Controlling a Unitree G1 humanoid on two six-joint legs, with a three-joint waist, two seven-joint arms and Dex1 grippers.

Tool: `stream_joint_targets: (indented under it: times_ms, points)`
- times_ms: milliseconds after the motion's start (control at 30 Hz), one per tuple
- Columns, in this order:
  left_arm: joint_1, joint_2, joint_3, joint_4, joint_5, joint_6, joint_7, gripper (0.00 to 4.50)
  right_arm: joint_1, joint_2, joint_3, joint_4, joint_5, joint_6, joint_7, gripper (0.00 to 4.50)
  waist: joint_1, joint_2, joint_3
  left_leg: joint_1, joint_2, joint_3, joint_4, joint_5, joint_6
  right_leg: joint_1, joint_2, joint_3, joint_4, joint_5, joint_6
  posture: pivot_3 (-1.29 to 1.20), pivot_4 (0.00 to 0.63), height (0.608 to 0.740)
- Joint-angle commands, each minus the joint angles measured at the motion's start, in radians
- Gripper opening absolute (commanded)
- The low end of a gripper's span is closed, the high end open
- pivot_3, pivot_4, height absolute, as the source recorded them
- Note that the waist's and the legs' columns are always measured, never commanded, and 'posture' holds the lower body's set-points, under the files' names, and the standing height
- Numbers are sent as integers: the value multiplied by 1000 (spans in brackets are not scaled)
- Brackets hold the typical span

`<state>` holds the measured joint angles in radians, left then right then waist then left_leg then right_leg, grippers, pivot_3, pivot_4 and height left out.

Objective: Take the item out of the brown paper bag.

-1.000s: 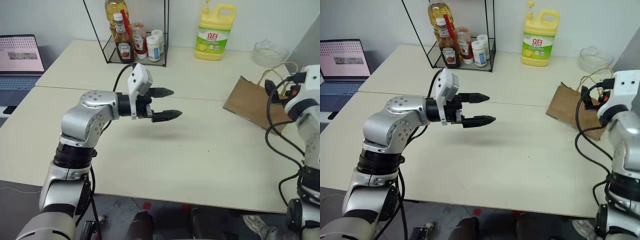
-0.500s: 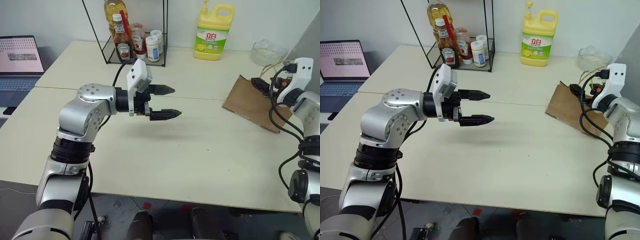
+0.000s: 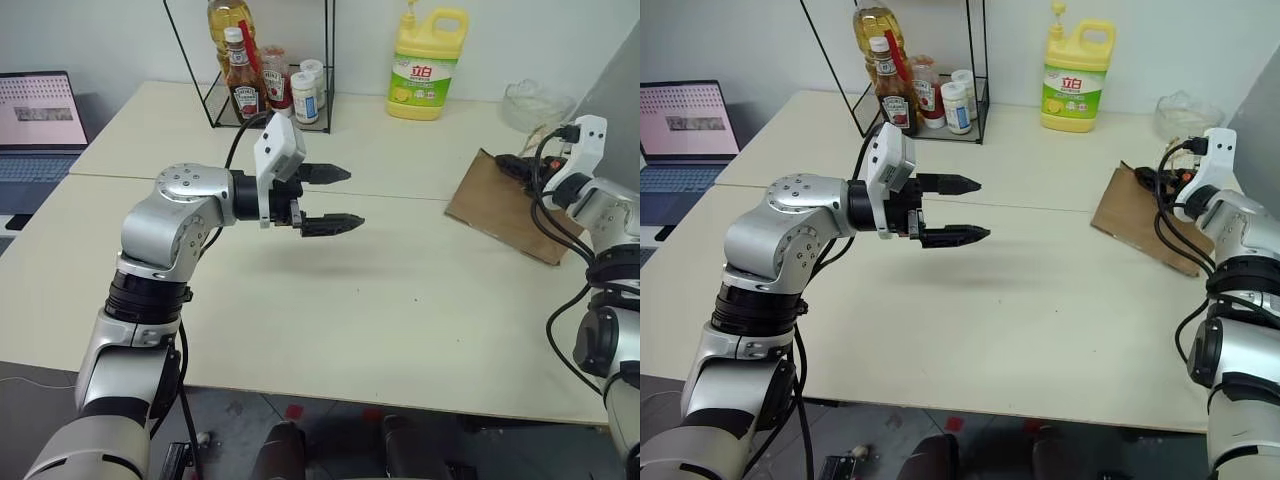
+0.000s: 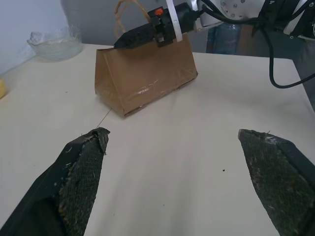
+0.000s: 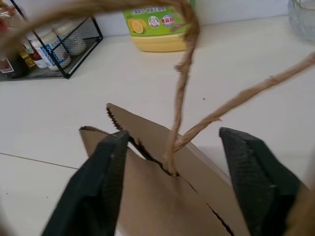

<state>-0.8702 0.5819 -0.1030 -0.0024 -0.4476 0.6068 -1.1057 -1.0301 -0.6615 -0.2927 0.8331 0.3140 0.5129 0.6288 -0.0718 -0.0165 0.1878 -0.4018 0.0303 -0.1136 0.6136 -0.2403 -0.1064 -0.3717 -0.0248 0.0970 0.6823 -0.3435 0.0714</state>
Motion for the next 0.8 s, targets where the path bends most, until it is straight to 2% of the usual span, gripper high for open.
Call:
stream_joint_targets:
  times_ms: [33,167,200,367,500,800]
  points:
    - [-18,-1,17,-27,-4,-12,7,4500,-35,-17,-22,-6,17,-28,17,1438,0,0,0,0,0,0,0,0,0,0,0,0,0,0,0,0,150,740]
    - [-20,-5,18,-27,-5,-12,17,4500,-46,-17,-26,12,22,-37,16,201,-1,0,0,0,0,0,0,0,0,0,0,0,0,0,0,0,150,740]
    - [-20,-6,19,-27,-5,-12,19,4500,-49,-18,-25,18,22,-41,16,33,-1,0,0,0,0,0,0,0,0,0,0,0,0,0,0,0,150,740]
    - [-3,-8,29,-43,-14,-3,36,4500,-64,-17,-17,26,22,-47,22,33,-4,0,0,0,0,0,1,0,0,0,0,0,0,0,0,0,150,740]
    - [56,5,54,-106,-37,35,71,4500,-72,18,3,-62,44,11,31,33,-13,0,0,0,0,0,1,0,0,0,0,0,1,0,0,0,150,740]
    - [263,31,209,-340,-128,200,266,4500,-49,242,42,-444,128,229,-64,33,-46,3,1,1,1,1,3,0,0,-5,0,1,15,0,0,0,150,740]
